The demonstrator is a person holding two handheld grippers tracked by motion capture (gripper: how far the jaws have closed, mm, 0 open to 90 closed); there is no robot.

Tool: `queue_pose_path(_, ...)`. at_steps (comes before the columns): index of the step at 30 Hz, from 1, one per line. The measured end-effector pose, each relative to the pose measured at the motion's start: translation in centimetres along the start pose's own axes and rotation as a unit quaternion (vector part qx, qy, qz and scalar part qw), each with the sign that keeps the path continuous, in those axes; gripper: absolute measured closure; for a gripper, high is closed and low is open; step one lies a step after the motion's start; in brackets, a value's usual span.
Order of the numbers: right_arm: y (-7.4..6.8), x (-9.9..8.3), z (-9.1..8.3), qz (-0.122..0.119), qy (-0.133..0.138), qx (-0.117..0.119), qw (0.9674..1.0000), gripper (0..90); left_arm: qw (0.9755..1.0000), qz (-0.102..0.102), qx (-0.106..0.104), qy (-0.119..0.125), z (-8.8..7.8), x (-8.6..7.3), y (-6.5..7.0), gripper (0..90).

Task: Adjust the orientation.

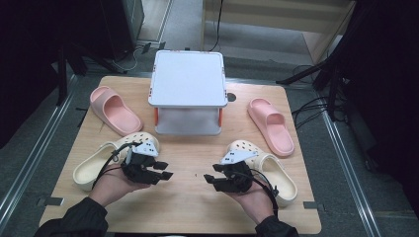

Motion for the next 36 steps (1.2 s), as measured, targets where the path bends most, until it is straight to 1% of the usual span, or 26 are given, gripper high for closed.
queue_pose_path(1,0.0,0.0,-0.1,-0.005,0.004,-0.007,1.0000,51.9,1.0000,-0.002,0.002,0.002,-0.1,0.0,0.0,55.7)
queue_pose_path(2,0.1,-0.1,-0.1,-0.011,0.003,-0.009,0.9999,51.1,1.0000,-0.003,0.004,0.005,-0.1,-0.1,-0.1,55.5)
queue_pose_path(3,0.2,-0.2,-0.1,-0.015,0.002,-0.014,0.9998,48.8,1.0000,-0.001,0.005,0.004,-0.2,-0.2,-0.2,55.3)
queue_pose_path(4,0.4,-0.4,-0.1,-0.004,-0.009,-0.016,0.9998,48.2,1.0000,-0.004,0.006,0.006,-0.3,-0.2,-0.2,54.8)
queue_pose_path(5,0.6,-0.5,-0.1,0.007,-0.018,-0.011,0.9998,48.0,1.0000,-0.002,0.007,0.004,-0.3,-0.3,-0.3,54.5)
queue_pose_path(6,0.8,-0.4,-0.2,0.013,-0.014,-0.014,0.9997,48.8,0.9999,-0.006,0.009,0.001,-0.3,-0.4,-0.3,54.2)
queue_pose_path(7,0.8,-0.4,-0.2,0.013,-0.014,-0.014,0.9997,48.8,0.9999,-0.013,0.010,-0.002,-0.3,-0.4,-0.4,54.2)
queue_pose_path(8,0.8,0.1,-0.5,0.024,0.007,-0.006,0.9997,49.8,0.9998,-0.017,0.008,-0.002,-0.3,-0.5,-0.4,53.9)
queue_pose_path(9,0.8,0.1,-0.5,0.024,0.007,-0.006,0.9997,49.8,0.9998,-0.017,0.008,-0.002,-0.3,-0.5,-0.4,53.5)
queue_pose_path(10,0.8,0.3,-0.6,0.029,0.013,-0.003,0.9995,50.6,0.9998,-0.014,0.012,0.000,-0.4,-0.5,-0.5,53.5)
queue_pose_path(11,0.8,0.3,-0.6,0.028,0.016,-0.003,0.9995,51.1,0.9998,-0.012,0.014,0.000,-0.5,-0.6,-0.5,53.1)
queue_pose_path(12,0.8,0.3,-0.6,0.026,0.014,-0.002,0.9996,54.4,0.9998,-0.011,0.018,0.002,-0.7,-0.7,-0.6,52.9)
queue_pose_path(13,0.8,0.3,-0.6,0.026,0.014,-0.002,0.9996,54.4,0.9998,-0.011,0.018,0.002,-0.7,-0.7,-0.6,53.1)
queue_pose_path(14,0.7,0.4,-0.5,0.029,0.005,0.008,0.9995,57.2,0.9998,-0.008,0.017,-0.004,-0.9,-0.8,-0.7,53.1)
queue_pose_path(16,0.6,0.4,-0.5,0.030,0.002,0.009,0.9995,57.2,0.9998,-0.006,0.019,-0.007,-0.9,-1.0,-0.8,53.5)
queue_pose_path(17,0.4,0.7,-0.4,0.028,0.003,0.015,0.9995,57.2,0.9997,-0.005,0.020,-0.009,-1.0,-1.1,-0.8,54.2)
queue_pose_path(18,0.3,0.8,-0.4,0.024,0.004,0.016,0.9996,57.1,0.9997,-0.002,0.020,-0.013,-1.1,-1.2,-0.9,54.8)
queue_pose_path(19,0.3,0.8,-0.4,0.024,0.004,0.016,0.9996,57.1,0.9997,-0.005,0.020,-0.012,-1.2,-1.3,-0.9,54.8)
queue_pose_path(23,0.3,0.8,0.1,0.009,-0.006,0.014,0.9998,53.2,0.9997,-0.011,0.021,-0.009,-1.9,-1.4,-1.0,55.6)
queue_pose_path(25,0.4,0.7,0.4,0.002,-0.010,0.012,0.9999,51.7,0.9996,-0.018,0.021,-0.007,-2.2,-1.6,-1.2,55.5)
queue_pose_path(27,0.5,0.8,0.6,-0.006,-0.012,0.010,0.9999,50.5,0.9993,-0.030,0.021,-0.011,-2.6,-1.9,-1.4,55.5)
queue_pose_path(28,0.5,0.8,0.6,-0.006,-0.012,0.010,0.9999,50.5,0.9993,-0.030,0.021,-0.011,-2.6,-1.9,-1.4,55.5)
queue_pose_path(31,0.2,0.8,0.9,-0.012,-0.018,0.022,0.9995,46.6,0.9991,-0.034,0.021,-0.011,-3.0,-2.1,-1.6,55.4)
queue_pose_path(34,0.1,0.8,1.1,-0.017,-0.022,0.028,0.9992,46.6,0.9985,-0.048,0.024,-0.014,-3.4,-2.4,-1.9,55.5)
queue_pose_path(36,-0.2,0.9,1.3,-0.020,-0.025,0.033,0.9990,45.9,0.9982,-0.052,0.027,-0.014,-3.7,-2.6,-2.1,55.8)
Point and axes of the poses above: each handheld gripper's, and its own axes: z roughly forward along the jaws, x roughly out of its top, y roughly to its right, the point moved 5 cm from there along z, roughly forward along the jaws, and after that the axes turned 2 degrees about -y, right-handed, at the moved point
